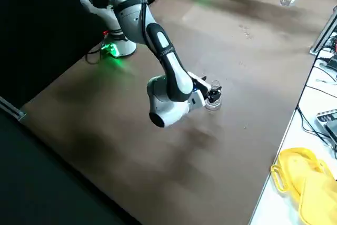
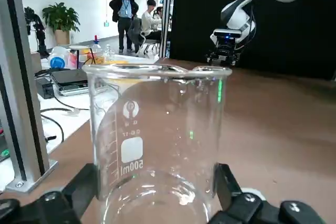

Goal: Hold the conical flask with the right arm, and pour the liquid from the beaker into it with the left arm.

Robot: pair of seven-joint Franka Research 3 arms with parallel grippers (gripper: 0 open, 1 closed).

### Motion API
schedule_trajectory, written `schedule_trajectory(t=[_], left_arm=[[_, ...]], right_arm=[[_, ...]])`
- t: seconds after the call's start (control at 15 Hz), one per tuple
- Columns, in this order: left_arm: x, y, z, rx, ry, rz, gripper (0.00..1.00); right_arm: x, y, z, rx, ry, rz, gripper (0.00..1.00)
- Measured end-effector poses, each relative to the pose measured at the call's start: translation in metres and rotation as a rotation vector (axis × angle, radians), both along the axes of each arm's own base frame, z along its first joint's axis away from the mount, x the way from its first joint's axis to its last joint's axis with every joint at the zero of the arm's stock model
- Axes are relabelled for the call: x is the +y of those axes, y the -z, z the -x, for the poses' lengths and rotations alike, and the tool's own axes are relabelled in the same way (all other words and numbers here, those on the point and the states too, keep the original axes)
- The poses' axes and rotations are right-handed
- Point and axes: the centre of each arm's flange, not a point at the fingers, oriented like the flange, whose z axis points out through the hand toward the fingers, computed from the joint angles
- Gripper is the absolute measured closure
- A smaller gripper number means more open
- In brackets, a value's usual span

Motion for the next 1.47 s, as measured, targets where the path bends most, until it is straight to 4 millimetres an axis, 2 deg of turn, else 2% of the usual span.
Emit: schedule_trajectory(t=[0.13,0.53,0.6,0.67,0.8,0.87,1.0,1.07,1.2,1.47], left_arm=[[-0.017,-0.013,0.003,-0.008,0.002,-0.014,0.04],[-0.049,-0.027,0.012,-0.036,0.027,-0.045,0.04],[-0.053,-0.03,0.013,-0.041,0.028,-0.058,0.04],[-0.056,-0.034,0.014,-0.033,0.026,-0.073,0.04],[-0.062,-0.04,0.016,-0.002,0.032,-0.105,0.04],[-0.063,-0.042,0.017,0.006,0.036,-0.119,0.04],[-0.066,-0.043,0.018,0.009,0.044,-0.128,0.04],[-0.068,-0.042,0.019,0.008,0.044,-0.131,0.04],[-0.072,-0.042,0.02,0.006,0.045,-0.134,0.04],[-0.076,-0.047,0.022,-0.01,0.062,-0.151,0.04]], right_arm=[[0.002,0.004,0.001,-0.01,-0.007,-0.005,0.11],[0.001,0.006,0.0,-0.015,-0.008,-0.005,0.19],[0.001,0.005,0.0,-0.02,-0.009,-0.004,0.25],[0.001,0.005,0.0,-0.028,-0.011,-0.002,0.25],[0.001,0.005,0.0,-0.035,-0.011,-0.002,0.39],[0.001,0.006,0.0,-0.035,-0.01,-0.002,0.39],[0.001,0.008,0.0,-0.033,-0.008,-0.005,0.48],[0.001,0.009,0.0,-0.032,-0.008,-0.005,0.48],[0.001,0.011,0.0,-0.031,-0.003,-0.01,0.62],[0.0,0.008,-0.003,-0.038,-0.002,-0.008,0.61]])
